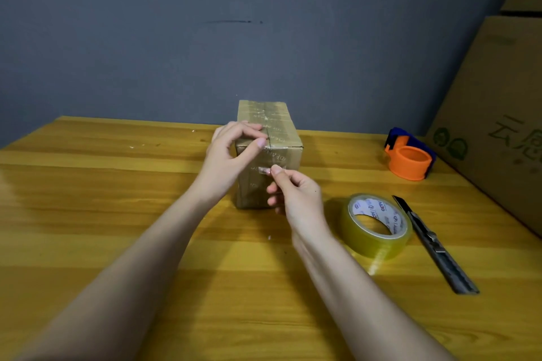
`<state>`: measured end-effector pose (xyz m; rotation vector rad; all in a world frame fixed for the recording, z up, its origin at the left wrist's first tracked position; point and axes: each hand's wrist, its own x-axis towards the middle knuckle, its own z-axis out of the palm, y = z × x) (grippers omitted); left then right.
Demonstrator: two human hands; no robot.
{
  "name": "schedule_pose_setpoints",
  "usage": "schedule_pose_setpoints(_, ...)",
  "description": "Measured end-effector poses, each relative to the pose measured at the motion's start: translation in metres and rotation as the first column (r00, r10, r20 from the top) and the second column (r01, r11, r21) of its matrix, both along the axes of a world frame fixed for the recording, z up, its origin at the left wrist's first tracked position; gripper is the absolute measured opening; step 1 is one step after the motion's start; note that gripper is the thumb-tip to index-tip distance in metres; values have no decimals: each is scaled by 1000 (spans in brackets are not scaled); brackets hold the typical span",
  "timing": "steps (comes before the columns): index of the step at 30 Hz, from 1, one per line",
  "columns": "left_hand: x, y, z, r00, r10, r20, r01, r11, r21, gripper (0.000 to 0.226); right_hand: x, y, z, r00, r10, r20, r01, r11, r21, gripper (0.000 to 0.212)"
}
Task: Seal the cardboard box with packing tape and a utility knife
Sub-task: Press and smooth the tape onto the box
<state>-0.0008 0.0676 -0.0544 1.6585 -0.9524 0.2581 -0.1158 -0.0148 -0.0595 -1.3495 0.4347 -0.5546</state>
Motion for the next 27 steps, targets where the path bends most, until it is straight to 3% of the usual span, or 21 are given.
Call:
schedule_pose_setpoints(7, -1, -2, -2, 999, 15, 29, -14, 1000, -20, 22, 4, 0, -4, 999, -18, 27, 18, 1000, -9, 24)
schedule_pose_setpoints(19, 9, 5, -6, 986, -17, 167, 0, 995, 98, 35, 7, -2, -9, 997, -54, 50, 57, 996, -66, 22)
schedule_pose_setpoints(23, 10, 8, -6, 978, -20, 207, -8, 991, 134, 41, 10, -3, -12, 994, -105, 28, 109, 971, -215, 24)
schedule_pose_setpoints(27, 10, 8, -5, 978, -26, 207, -2, 991, 134, 44, 6, -9, -19, 979, -133, -154, 56, 902, -429, 33)
